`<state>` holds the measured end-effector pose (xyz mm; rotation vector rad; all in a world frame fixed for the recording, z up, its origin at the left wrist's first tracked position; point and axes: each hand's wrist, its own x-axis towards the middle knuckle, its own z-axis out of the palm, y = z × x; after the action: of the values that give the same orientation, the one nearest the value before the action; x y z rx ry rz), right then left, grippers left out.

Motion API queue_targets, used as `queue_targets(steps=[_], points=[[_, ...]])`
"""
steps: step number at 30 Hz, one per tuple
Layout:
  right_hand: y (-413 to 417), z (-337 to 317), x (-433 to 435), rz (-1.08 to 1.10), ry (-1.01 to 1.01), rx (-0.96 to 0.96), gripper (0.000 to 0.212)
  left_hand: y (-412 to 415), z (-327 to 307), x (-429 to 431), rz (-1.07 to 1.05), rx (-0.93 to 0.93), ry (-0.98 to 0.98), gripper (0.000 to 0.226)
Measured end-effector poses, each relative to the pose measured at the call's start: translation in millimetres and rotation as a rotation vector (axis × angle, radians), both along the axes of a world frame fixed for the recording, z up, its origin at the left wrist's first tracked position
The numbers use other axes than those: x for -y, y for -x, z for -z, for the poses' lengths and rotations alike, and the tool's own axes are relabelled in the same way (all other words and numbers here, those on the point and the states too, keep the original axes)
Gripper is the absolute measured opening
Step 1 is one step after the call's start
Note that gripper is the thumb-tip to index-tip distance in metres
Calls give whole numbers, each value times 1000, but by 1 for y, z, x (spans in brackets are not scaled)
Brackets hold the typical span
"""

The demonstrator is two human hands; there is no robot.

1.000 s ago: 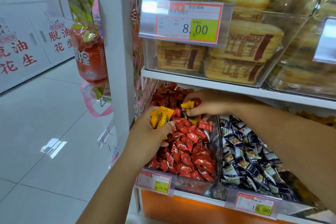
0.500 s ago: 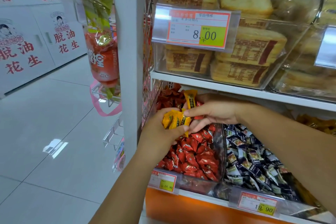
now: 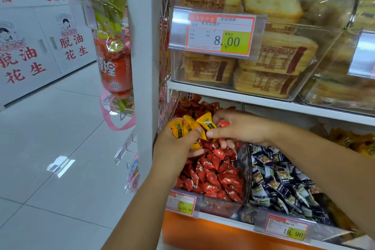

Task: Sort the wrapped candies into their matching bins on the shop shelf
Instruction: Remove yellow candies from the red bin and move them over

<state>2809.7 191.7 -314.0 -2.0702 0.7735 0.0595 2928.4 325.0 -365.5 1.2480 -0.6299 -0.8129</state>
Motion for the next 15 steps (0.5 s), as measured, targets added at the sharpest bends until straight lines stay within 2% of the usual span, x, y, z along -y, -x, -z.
queue_targets(steps=[3,5,9,15], points=[[-4,0,-13,-17,142,22,23,1,-2,1,39,-157,-22,29],[-6,-2,-18,-15,217,35,23,0,-3,1,31,-187,-65,39],[-10,-5,-18,-59,311,29,29,-1,-5,-2,53,-144,-121,20],[0,-5,3,-66,34,41,23,3,-8,-5,-8,-57,-87,13]])
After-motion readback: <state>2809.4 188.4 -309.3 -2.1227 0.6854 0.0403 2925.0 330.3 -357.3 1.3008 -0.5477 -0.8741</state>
